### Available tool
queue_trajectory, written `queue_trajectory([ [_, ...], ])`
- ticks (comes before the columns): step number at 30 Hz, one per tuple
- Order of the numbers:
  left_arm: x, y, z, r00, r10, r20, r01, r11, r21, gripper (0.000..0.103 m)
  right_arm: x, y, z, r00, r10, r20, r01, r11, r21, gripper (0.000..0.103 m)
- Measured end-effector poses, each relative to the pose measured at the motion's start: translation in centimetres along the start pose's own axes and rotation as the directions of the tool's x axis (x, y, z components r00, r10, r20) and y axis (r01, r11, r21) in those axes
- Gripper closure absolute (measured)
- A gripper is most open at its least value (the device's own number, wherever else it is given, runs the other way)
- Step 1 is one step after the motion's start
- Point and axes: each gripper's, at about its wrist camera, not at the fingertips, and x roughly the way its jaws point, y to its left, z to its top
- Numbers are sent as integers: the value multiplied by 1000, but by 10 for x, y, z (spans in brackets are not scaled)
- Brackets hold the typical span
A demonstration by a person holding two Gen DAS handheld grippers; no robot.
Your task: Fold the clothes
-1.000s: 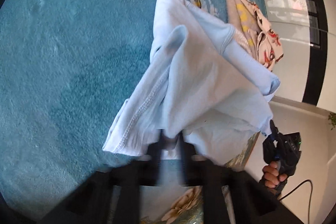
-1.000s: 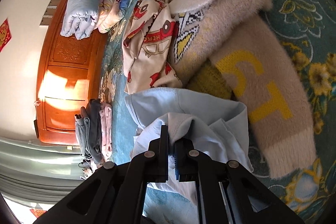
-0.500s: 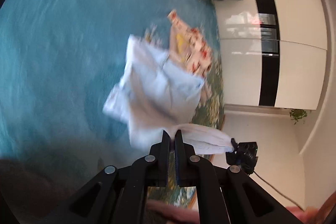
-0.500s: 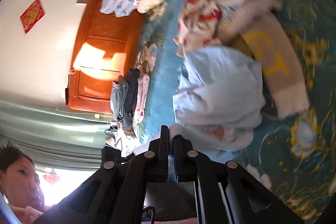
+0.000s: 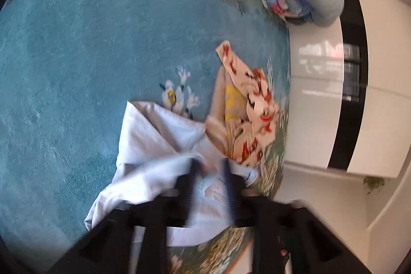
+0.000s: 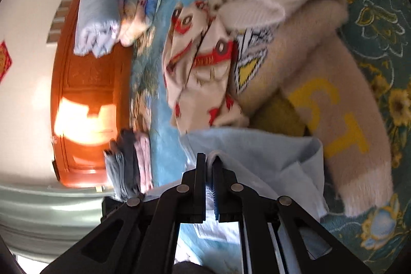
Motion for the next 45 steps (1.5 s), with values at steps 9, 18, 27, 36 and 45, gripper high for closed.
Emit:
queue_trajectory([
  [9,-16,81,-62,990,144,-10,-144,990,-2,39,-28,-38,-23,992,-58,113,58,998,4,47],
  [18,14,129,-89,987,152,-48,-156,981,-112,41,3,-110,-116,973,-213,-94,211,977,-32,47],
  [27,18,132,-94,982,187,1,-185,973,-138,86,25,-117,-121,991,-131,-21,132,989,63,80],
  [36,-45,77,-103,981,148,129,-151,988,15,100,-20,-42,-127,993,-108,49,113,988,-103,99],
  [45,-71,142,-122,934,351,60,-345,934,-88,102,-29,-97,-192,966,-244,-84,241,970,-40,100],
])
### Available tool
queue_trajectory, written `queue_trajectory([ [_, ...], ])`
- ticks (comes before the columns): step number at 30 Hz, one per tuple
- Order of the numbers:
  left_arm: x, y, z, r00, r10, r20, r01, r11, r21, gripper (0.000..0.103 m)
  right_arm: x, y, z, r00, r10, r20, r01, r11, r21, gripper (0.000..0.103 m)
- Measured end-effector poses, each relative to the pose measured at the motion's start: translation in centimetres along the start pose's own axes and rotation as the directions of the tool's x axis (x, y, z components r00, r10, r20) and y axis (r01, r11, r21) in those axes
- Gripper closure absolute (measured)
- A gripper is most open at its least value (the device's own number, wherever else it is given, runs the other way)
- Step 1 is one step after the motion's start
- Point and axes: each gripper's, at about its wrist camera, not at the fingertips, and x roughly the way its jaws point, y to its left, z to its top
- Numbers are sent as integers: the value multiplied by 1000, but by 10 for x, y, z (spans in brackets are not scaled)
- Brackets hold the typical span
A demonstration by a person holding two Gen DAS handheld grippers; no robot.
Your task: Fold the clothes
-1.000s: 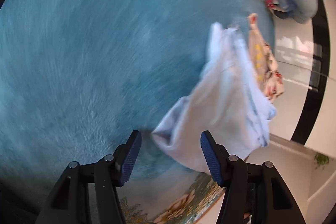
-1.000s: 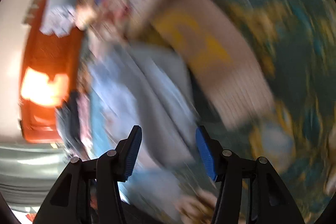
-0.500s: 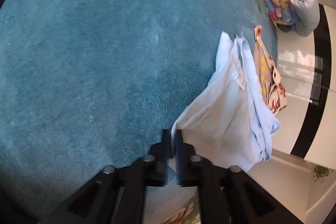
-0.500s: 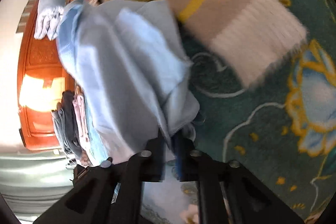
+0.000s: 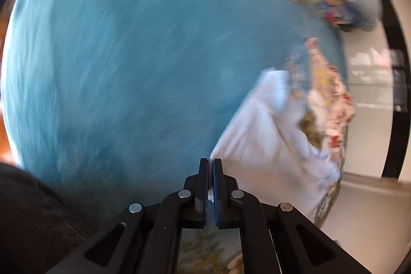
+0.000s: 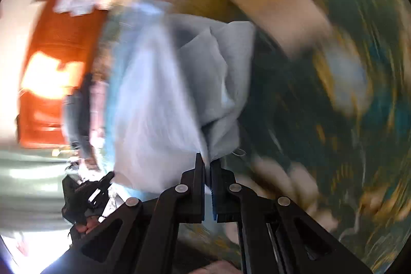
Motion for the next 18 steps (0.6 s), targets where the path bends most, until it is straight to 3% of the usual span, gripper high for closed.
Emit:
queue_trajectory([
  [4,-15,-20,0,998,11,67,-16,997,76,101,13,-26,-13,998,-53,-36,56,997,59,100],
  [6,-22,-20,1,995,-18,95,10,996,90,101,6,-26,-14,997,-66,-28,67,997,45,100],
  [13,-24,-29,6,990,-102,93,87,985,151,100,-22,-37,-3,986,-168,10,168,986,8,101],
  [16,-18,-48,14,990,-111,84,94,978,189,94,-42,-18,12,988,-136,74,140,988,-59,97],
  [18,-11,-54,21,986,-158,47,148,974,170,83,-48,-2,30,987,-103,123,114,989,-91,87],
])
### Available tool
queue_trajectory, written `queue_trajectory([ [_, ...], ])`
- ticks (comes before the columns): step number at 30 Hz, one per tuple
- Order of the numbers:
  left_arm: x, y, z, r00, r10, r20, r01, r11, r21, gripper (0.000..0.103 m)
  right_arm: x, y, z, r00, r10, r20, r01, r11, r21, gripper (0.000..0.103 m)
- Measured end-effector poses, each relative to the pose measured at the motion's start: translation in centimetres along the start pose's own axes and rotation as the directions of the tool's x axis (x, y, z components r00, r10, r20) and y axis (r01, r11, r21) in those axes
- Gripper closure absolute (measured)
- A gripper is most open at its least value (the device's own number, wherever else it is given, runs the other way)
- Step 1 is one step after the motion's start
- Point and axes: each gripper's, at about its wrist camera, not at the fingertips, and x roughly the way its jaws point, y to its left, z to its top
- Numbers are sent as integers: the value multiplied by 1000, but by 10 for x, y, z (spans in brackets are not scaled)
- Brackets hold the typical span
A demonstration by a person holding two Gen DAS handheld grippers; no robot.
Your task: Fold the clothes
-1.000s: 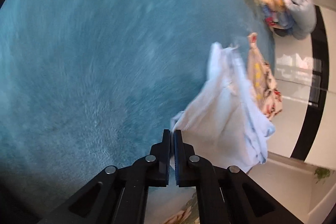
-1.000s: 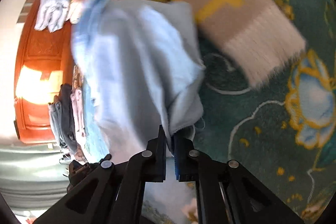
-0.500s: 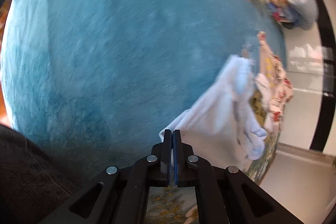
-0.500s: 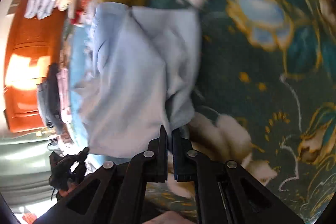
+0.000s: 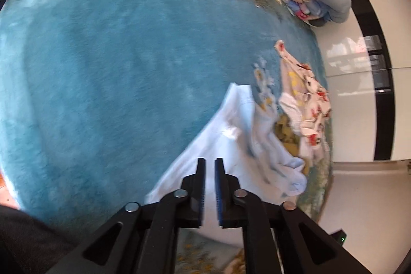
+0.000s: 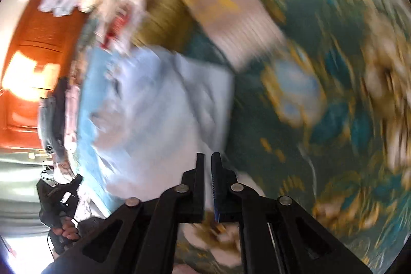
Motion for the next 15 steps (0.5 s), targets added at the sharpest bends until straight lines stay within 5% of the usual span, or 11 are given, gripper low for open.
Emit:
queue_trajectory([
  [1,3,-1,3,1000,-26,-13,26,999,-21,74,0,6,11,1000,14,24,-14,1000,-6,67],
  [2,4,-2,6,999,-47,-25,46,998,-40,68,5,12,21,999,26,39,-26,1000,-2,59],
  [12,66,-52,38,994,-3,-111,2,1000,-5,67,71,45,61,999,53,14,-53,998,35,60],
  [15,88,-57,50,989,61,-135,-61,998,6,67,79,48,66,999,46,-5,-46,998,40,82],
])
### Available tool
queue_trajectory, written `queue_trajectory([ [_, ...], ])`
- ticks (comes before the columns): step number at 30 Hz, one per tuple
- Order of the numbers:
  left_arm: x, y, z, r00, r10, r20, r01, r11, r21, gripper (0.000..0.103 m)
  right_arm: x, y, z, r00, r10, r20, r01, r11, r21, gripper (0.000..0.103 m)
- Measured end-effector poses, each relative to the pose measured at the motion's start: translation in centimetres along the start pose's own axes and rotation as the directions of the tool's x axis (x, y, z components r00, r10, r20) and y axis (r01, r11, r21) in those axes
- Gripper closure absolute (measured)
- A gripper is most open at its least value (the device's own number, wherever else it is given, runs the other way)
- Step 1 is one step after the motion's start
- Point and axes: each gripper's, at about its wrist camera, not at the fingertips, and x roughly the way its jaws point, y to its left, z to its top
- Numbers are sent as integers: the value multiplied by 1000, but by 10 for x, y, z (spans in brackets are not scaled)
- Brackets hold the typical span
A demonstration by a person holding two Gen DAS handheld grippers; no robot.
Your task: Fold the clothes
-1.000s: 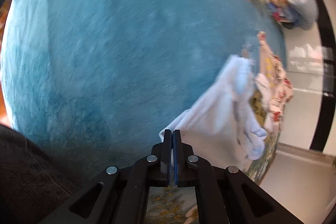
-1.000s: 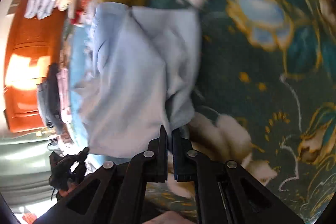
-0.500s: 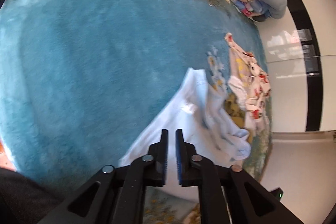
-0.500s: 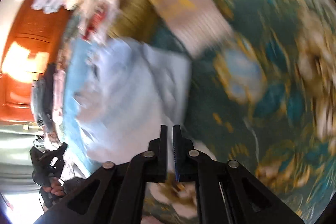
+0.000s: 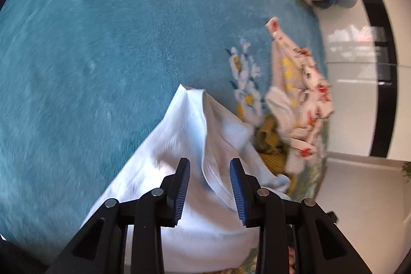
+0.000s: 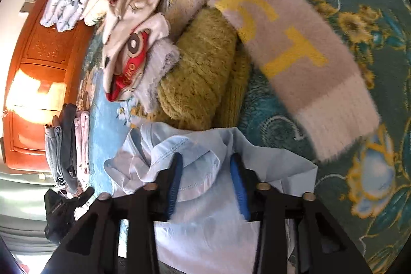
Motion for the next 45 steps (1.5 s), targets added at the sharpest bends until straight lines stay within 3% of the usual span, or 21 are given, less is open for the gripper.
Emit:
queue_trajectory([
  [1,6,-1,5,1000,18,-6,-18,1000,-2,67,3,0,1,1000,-2,-3,2,1000,-2,96],
  [6,30,-8,23,996,90,-25,-90,996,-8,70,6,8,4,999,25,-34,-27,998,-53,101],
  [7,33,-9,25,995,100,-25,-100,995,-13,75,5,9,4,999,35,-41,-37,998,-55,101],
  [8,35,-11,26,993,118,-20,-118,993,-10,97,5,10,5,998,45,-47,-48,997,-53,101],
  [9,35,-12,28,990,141,-16,-141,990,0,101,4,11,5,997,56,-53,-59,997,-51,101],
  [12,23,-13,35,994,108,35,-108,994,-1,101,2,16,10,993,104,-54,-105,994,-28,101],
  [15,5,-5,46,995,49,90,-46,998,-40,101,-6,5,25,985,174,10,-174,983,65,102],
  [17,2,1,50,995,35,97,-29,998,-58,101,-8,-1,34,984,176,41,-179,978,105,102],
  [21,6,16,48,998,-6,62,12,995,-98,93,-2,-9,39,981,186,47,-191,969,159,102],
  [23,0,22,45,997,-12,79,20,995,-102,64,-4,-13,38,982,183,49,-189,966,175,101],
  [25,-8,28,43,995,-15,102,26,994,-103,49,-13,-17,38,984,168,57,-175,970,169,100],
  [27,-24,25,40,990,-37,135,50,994,-95,49,-23,-21,38,986,153,65,-162,973,163,90],
  [29,-45,23,31,984,-61,168,73,995,-63,49,-30,-21,38,986,143,85,-155,976,155,68],
  [31,-60,19,16,979,-88,185,92,996,-13,49,-42,-20,33,986,136,97,-149,979,137,67],
  [34,-54,14,-26,991,-55,125,44,995,87,49,-51,-17,15,995,84,51,-88,992,91,66],
  [38,-20,11,-85,1000,18,-23,-13,980,197,49,-50,-34,-39,991,-31,-133,33,999,13,61],
  [41,9,10,-115,989,32,-142,0,975,224,49,-43,-50,-77,977,-33,-211,36,999,14,53],
  [45,32,-1,-137,966,60,-251,7,966,259,49,-29,-58,-101,971,-25,-237,34,999,33,49],
])
